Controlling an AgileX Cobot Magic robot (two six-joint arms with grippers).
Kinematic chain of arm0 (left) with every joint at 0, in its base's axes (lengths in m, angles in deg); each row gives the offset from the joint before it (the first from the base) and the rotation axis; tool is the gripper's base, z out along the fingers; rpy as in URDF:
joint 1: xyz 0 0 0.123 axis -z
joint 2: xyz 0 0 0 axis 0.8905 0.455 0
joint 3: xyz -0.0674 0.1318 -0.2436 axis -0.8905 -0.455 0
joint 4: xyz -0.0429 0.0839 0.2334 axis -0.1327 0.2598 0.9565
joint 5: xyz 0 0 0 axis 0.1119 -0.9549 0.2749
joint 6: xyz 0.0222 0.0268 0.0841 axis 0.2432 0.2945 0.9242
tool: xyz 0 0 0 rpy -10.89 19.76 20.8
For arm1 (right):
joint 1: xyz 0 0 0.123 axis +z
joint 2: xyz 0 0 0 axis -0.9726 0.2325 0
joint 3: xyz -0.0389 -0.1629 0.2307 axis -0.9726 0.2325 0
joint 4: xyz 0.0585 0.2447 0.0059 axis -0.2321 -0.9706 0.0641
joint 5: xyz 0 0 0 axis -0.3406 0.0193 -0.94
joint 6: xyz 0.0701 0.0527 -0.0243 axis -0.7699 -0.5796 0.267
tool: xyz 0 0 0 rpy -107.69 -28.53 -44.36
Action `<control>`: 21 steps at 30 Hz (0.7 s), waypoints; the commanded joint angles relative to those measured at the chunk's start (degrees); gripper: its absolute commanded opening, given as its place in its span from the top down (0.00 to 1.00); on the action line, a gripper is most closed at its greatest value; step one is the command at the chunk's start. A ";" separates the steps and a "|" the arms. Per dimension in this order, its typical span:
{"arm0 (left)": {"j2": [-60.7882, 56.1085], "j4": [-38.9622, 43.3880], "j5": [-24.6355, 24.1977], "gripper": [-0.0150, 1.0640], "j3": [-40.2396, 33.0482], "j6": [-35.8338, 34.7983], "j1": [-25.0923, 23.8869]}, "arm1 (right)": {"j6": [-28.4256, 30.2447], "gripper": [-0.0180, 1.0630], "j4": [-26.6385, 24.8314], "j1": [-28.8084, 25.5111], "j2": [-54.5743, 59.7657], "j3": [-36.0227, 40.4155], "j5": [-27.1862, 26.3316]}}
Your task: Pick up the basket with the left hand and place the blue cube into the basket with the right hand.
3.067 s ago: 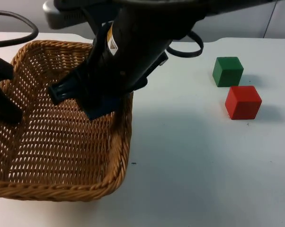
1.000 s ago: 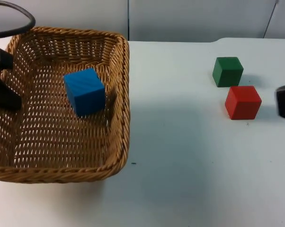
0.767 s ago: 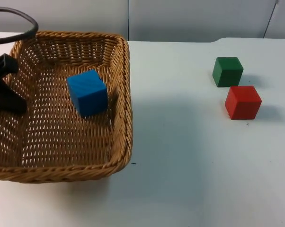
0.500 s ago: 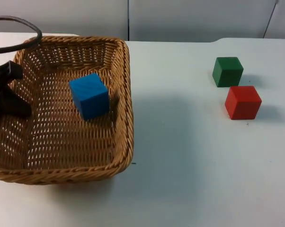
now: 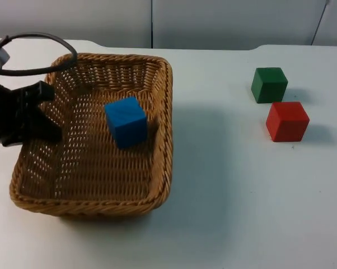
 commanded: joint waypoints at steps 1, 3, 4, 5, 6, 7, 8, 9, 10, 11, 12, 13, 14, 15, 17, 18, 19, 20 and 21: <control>0.89 -2.03 -1.47 0.99 1.40 -0.51 1.55 | 0.32 0.23 0.02 0.08 -0.27 0.42 -0.16; 1.16 -4.24 0.25 0.99 1.53 -0.39 2.31 | 0.32 0.23 0.02 0.08 -0.27 0.42 -0.16; 1.26 -5.00 1.29 0.99 1.53 -0.39 2.56 | 0.32 0.23 0.24 0.08 -0.25 0.54 -0.16; 1.26 -5.43 2.20 0.99 1.53 -0.39 2.56 | 0.32 0.23 0.24 0.08 -0.25 0.66 -0.38; 1.26 -5.67 2.94 0.99 1.53 -0.39 2.56 | 0.32 0.23 0.24 0.08 -0.25 0.66 -0.38; 1.26 -5.67 2.94 0.99 1.53 -0.39 2.56 | 0.32 0.23 0.24 0.08 -0.25 0.66 -0.38; 1.26 -5.64 3.67 0.99 1.53 -0.39 2.56 | 0.32 0.23 0.24 0.08 -0.25 0.66 -0.51; 1.26 -5.77 4.41 0.99 1.53 -0.39 2.56 | 0.32 0.23 0.35 0.08 -0.25 0.66 -0.47; 1.26 -5.85 4.98 0.99 1.53 -0.51 2.56 | 0.32 0.23 0.35 0.08 -0.25 0.66 -0.47; 1.26 -5.85 4.98 0.99 1.53 -0.51 2.56 | 0.32 0.23 0.35 0.08 -0.25 0.66 -0.47; 1.30 -5.99 5.09 0.99 1.53 -0.39 2.56 | 0.32 0.23 0.35 0.08 -0.25 0.66 -0.47; 1.51 -5.99 5.23 0.99 1.53 -0.38 2.56 | 0.32 0.23 0.35 0.08 -0.25 0.66 -0.47; 1.54 -5.99 5.39 0.99 1.53 -0.27 2.56 | 0.32 0.23 0.35 0.08 -0.25 0.66 -0.47; 1.68 -5.86 5.39 0.99 1.53 0.00 2.56 | 0.32 0.23 0.47 0.08 -0.25 0.66 -0.47; 1.92 -5.77 5.39 0.99 1.53 0.11 2.56 | 0.32 0.23 0.47 0.08 -0.25 0.66 -0.47; 2.05 -5.72 5.39 0.99 1.53 0.11 2.56 | 0.32 0.23 0.58 0.08 -0.25 0.66 -0.55; 2.05 -5.72 5.39 0.99 1.53 0.11 2.56 | 0.32 0.23 0.58 0.08 -0.25 0.66 -0.55; 2.07 -5.62 5.39 0.99 1.53 0.11 2.56 | 0.32 0.23 0.58 0.08 -0.25 0.66 -0.55; 2.07 -5.62 5.39 0.99 1.53 0.11 2.56 | 0.32 0.23 0.58 0.08 -0.25 0.66 -0.55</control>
